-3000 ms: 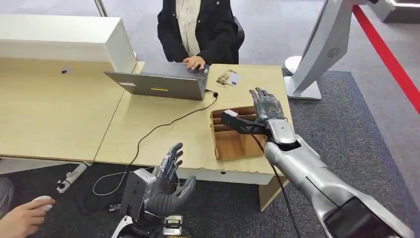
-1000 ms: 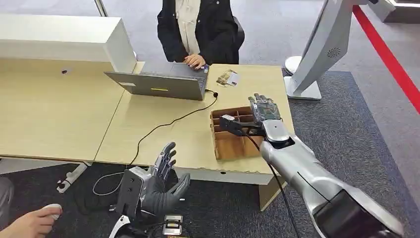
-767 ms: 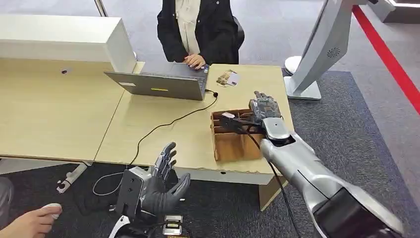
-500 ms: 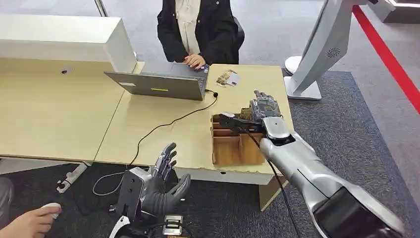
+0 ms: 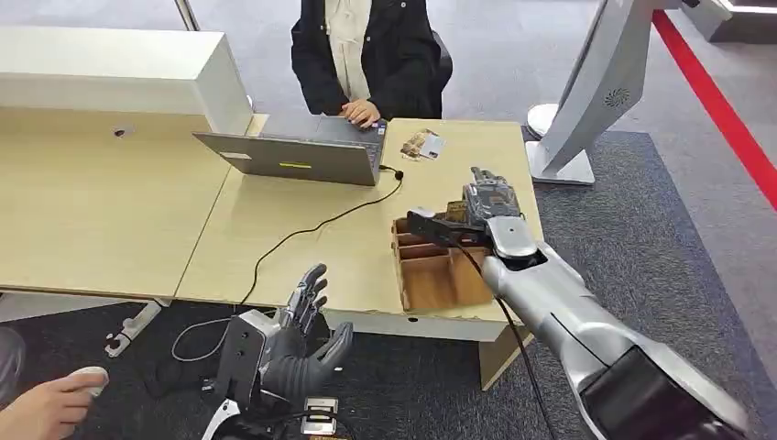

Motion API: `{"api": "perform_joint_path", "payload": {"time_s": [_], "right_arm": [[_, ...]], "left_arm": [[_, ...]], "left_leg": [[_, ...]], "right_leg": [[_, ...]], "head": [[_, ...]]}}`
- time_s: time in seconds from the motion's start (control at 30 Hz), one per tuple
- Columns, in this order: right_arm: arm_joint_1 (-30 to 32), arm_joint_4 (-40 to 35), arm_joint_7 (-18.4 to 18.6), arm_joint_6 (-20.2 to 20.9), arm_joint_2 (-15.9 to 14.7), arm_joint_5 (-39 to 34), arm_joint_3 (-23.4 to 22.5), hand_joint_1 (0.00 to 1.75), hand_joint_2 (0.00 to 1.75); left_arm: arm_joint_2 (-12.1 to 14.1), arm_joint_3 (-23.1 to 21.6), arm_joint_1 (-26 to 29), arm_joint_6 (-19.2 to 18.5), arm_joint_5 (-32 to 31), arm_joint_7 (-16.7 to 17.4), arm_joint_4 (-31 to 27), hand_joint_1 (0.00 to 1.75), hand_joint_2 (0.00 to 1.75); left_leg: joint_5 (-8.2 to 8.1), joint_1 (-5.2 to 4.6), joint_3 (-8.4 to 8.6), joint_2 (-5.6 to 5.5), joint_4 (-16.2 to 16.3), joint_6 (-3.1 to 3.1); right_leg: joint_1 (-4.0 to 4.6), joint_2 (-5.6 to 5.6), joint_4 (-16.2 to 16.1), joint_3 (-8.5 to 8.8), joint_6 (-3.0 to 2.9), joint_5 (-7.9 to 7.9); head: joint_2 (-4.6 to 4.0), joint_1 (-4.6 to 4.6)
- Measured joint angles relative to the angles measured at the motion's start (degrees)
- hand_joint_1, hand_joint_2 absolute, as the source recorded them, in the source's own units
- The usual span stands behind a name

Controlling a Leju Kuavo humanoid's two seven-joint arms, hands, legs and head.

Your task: Pass the card to the sensor for recognition and then transmit it.

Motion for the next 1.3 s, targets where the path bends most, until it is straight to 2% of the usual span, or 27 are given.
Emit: {"api": "perform_joint_path", "payload": {"time_s": [0.2, 0.47, 0.53, 1.1, 1.3], "right_arm": [[-0.06, -0.02, 0.72, -0.52, -0.09, 0.17, -0.07, 1.59, 1.75], [-1.6, -0.02, 3.02, -0.98, -1.16, 0.96, -0.61, 1.57, 1.75], [-2.16, -0.04, 3.45, -0.94, -1.42, 1.11, -0.87, 1.75, 1.75], [-5.74, -1.25, 6.08, -1.42, -4.74, 1.09, -2.43, 1.73, 1.75], [-5.94, -2.67, 8.48, -1.18, -6.08, 2.75, -2.71, 1.75, 1.75]], "left_arm": [[-0.02, 0.0, -0.01, -0.33, 0.15, -0.5, 0.02, 0.0, 1.75], [-0.15, 0.0, -0.3, -2.06, 0.61, -1.53, 0.33, 0.0, 1.75], [-0.35, 0.0, -0.48, -2.25, 0.81, -1.79, 0.61, 0.0, 1.75], [-1.14, -0.04, -1.32, -4.31, 1.75, -3.39, 1.77, 0.0, 1.75], [-1.86, -0.04, -1.48, -6.67, 1.84, -3.59, 2.58, 0.0, 1.75]], "left_leg": [[0.0, 0.0, 0.0, 0.0, 0.0, 0.0], [0.0, -0.01, 0.0, 0.0, 0.01, 0.0], [0.0, 0.0, 0.0, 0.0, 0.01, 0.0], [0.01, -0.01, 0.0, 0.0, 0.01, 0.0], [0.01, -0.01, 0.0, -0.01, 0.02, 0.0]], "right_leg": [[0.0, 0.0, 0.0, 0.01, 0.0, 0.0], [-0.01, 0.0, 0.0, 0.0, -0.01, 0.01], [-0.01, 0.0, 0.0, 0.0, -0.01, 0.02], [-0.01, 0.0, 0.0, 0.0, -0.02, 0.02], [-0.01, 0.0, 0.0, -0.01, -0.03, 0.03]], "head": [[0.0, 0.0], [0.0, 0.0], [0.0, 0.0], [0.0, 0.0], [0.0, 0.02]]}}
